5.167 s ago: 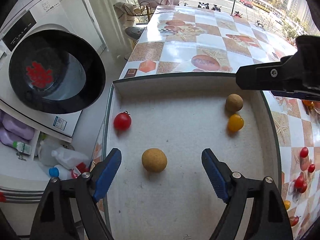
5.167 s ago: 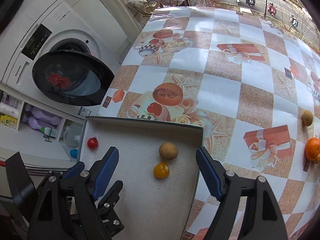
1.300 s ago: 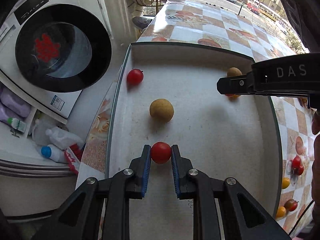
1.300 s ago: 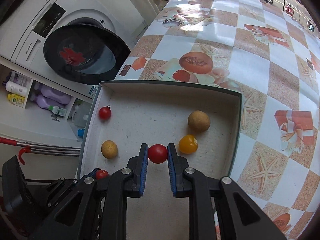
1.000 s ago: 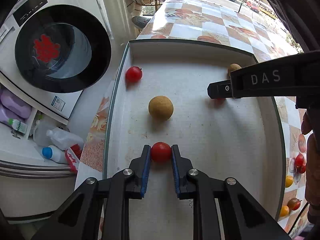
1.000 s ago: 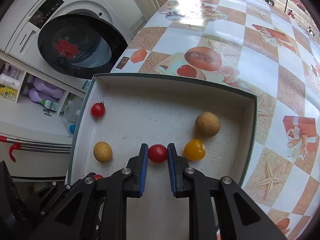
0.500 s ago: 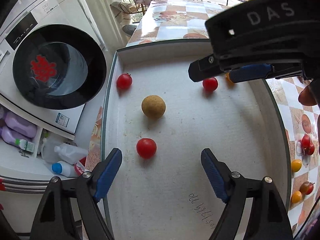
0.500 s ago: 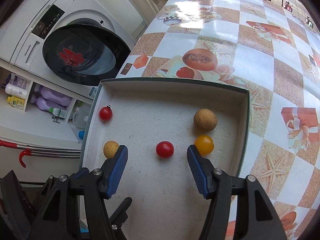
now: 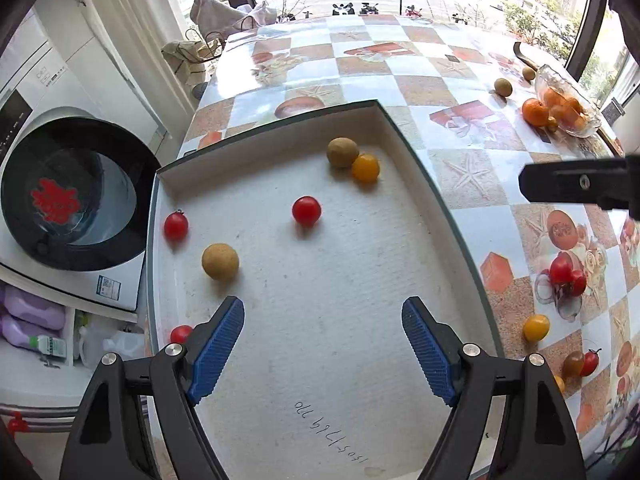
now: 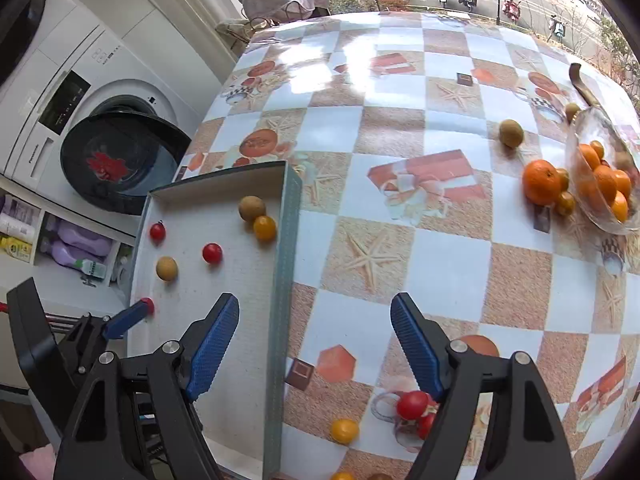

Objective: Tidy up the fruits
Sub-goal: 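Return to the cloth and grasp a red cherry tomato with the right gripper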

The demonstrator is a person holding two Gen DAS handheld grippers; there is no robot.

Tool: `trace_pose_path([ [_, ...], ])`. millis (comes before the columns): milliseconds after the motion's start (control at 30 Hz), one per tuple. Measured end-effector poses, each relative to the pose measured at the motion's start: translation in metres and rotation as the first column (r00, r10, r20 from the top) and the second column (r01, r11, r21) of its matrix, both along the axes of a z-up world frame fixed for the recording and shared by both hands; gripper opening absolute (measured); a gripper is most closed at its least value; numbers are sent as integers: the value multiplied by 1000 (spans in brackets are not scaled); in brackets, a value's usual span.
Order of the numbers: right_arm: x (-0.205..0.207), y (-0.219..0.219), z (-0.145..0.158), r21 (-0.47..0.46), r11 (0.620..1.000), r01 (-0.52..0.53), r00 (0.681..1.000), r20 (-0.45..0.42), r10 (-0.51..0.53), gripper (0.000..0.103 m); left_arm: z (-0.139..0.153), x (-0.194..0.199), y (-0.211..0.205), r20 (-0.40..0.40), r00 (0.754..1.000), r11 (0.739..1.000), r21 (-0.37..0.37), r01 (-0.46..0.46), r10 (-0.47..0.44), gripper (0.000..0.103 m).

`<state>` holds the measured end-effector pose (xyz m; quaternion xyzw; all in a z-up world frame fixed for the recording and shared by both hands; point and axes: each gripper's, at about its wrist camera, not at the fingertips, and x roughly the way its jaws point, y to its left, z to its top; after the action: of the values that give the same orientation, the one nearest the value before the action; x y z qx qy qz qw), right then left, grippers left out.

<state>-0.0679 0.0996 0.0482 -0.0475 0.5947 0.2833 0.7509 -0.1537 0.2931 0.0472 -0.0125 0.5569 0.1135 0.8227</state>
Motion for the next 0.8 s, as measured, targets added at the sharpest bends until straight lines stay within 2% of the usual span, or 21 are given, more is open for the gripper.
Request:
trace_pose_path([
  [200,-32,-63,-13,-97,993,66,998,-13,-68,81,14,21,-39,32,992,992,-8,124,-124,82],
  [433,-63,-103,-18,-129,987,94,995,-21,-97,81,19,42,-87,33,962,962,-30,271,-270,82],
  [567,-78,-114,-19,-129,989,72,997,-16,-74,81,8,50,-110,-3,938,936,-63,346,-347,82],
  [700,-96,-116,-22,-146,989,3,1000,11,-2,81,-7,54,-122,-40,922,920,-84,382,-386,82],
  [767,-105,-114,-25,-149,988,-40,999,15,43,78,-11,57,-126,-48,917,915,-103,390,-396,82],
  [800,-109,-113,-27,-149,987,-59,998,12,62,73,-13,57,-128,-49,914,912,-110,396,-403,82],
])
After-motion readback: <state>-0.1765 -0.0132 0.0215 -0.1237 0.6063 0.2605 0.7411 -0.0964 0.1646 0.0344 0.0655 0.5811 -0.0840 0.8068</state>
